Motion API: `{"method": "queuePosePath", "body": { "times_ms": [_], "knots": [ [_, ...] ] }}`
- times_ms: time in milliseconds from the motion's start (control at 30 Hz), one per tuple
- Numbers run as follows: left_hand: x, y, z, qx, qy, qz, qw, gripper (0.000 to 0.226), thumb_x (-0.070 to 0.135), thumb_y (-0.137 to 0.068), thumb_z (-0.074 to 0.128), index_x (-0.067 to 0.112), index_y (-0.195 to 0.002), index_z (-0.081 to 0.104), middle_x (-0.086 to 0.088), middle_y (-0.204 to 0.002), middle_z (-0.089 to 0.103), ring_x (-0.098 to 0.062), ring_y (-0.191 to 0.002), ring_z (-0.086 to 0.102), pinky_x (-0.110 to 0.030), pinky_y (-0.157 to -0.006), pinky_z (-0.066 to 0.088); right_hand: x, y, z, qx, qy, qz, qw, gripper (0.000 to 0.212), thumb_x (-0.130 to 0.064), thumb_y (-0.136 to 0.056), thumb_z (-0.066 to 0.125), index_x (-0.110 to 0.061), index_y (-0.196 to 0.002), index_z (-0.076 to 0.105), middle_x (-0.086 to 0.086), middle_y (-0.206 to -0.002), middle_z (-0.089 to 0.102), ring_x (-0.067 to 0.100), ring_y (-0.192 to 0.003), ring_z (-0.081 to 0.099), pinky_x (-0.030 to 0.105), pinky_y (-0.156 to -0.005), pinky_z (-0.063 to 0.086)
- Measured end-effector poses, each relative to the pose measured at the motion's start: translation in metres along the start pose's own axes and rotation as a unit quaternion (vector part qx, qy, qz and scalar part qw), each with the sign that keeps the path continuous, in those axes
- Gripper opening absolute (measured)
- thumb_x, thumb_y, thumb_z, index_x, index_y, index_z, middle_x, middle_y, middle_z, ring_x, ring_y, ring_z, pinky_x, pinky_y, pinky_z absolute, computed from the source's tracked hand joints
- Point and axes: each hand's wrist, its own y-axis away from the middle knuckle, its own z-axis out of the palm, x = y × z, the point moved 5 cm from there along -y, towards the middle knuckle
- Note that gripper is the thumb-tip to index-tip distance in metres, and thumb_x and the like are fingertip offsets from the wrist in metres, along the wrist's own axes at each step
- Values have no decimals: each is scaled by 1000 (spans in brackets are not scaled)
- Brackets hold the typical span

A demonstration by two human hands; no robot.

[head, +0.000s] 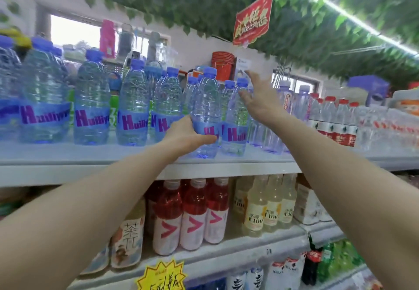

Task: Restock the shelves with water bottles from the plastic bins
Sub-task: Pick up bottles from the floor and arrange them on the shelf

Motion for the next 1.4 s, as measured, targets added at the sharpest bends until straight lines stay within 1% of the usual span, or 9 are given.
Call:
{"method": "queuePosePath", "body": {
  "times_ms": [200,300,400,500,567,833,1033,1233,1400],
  "knots": [
    [-1,-9,9,-31,-1,20,999,59,46,-73,79,15,-112,50,4,-101,61,-14,-89,59,-28,-72,46,11,-13,25,-41,-18,23,999,75,-43,-94,60,-27,-153,18,12,-151,39,35,-131,45,49,-107,38],
    [-6,-9,13,-28,-1,32,999,62,48,-71,80,19,-117,51,6,-106,64,-12,-94,62,-27,-78,47,11,-18,29,-34,-2,18,999,75,-39,-90,67,-24,-148,22,13,-143,48,35,-119,55,46,-98,43],
    [-13,-11,17,-26,-17,36,999,67,52,-64,83,21,-116,55,5,-108,65,-13,-97,62,-32,-88,51,13,-23,31,-33,5,14,999,71,-35,-90,67,-22,-146,24,13,-136,52,34,-110,58,41,-90,43],
    [-16,-11,17,-38,-16,27,999,64,48,-69,82,21,-120,54,6,-109,65,-12,-97,62,-29,-87,49,16,-22,31,-23,3,0,1000,67,-35,-91,66,-22,-143,25,11,-126,56,25,-87,59,36,-81,42],
    [-16,-12,17,-34,-5,22,999,63,46,-71,81,20,-122,53,6,-111,64,-12,-96,62,-28,-85,48,18,-21,31,-17,-1,-5,1000,65,-36,-90,64,-24,-141,25,10,-123,56,22,-81,58,36,-79,43],
    [-17,-14,16,-23,11,4,1000,65,44,-70,83,21,-123,53,7,-107,63,-12,-95,61,-26,-81,45,22,-21,36,13,2,-5,1000,74,-47,-90,63,-23,-146,21,7,-148,43,34,-121,54,45,-96,43],
    [-22,-18,18,-44,25,6,999,59,41,-74,80,22,-124,55,7,-113,65,-11,-98,62,-25,-84,43,25,-23,45,14,-3,-10,1000,72,-43,-93,59,-27,-148,17,8,-149,40,32,-125,51,47,-98,42],
    [-22,-16,21,-79,38,13,996,56,37,-82,74,21,-130,50,6,-120,62,-14,-108,60,-34,-100,45,27,-21,46,19,0,-13,1000,74,-44,-95,56,-26,-152,13,9,-152,36,32,-131,46,47,-101,41],
    [-18,-13,21,-62,25,28,997,48,36,-84,71,22,-126,51,8,-116,60,-11,-103,58,-26,-90,41,27,-16,46,12,8,-7,1000,75,-47,-97,51,-31,-154,5,11,-152,35,35,-126,50,49,-100,43]
  ]
}}
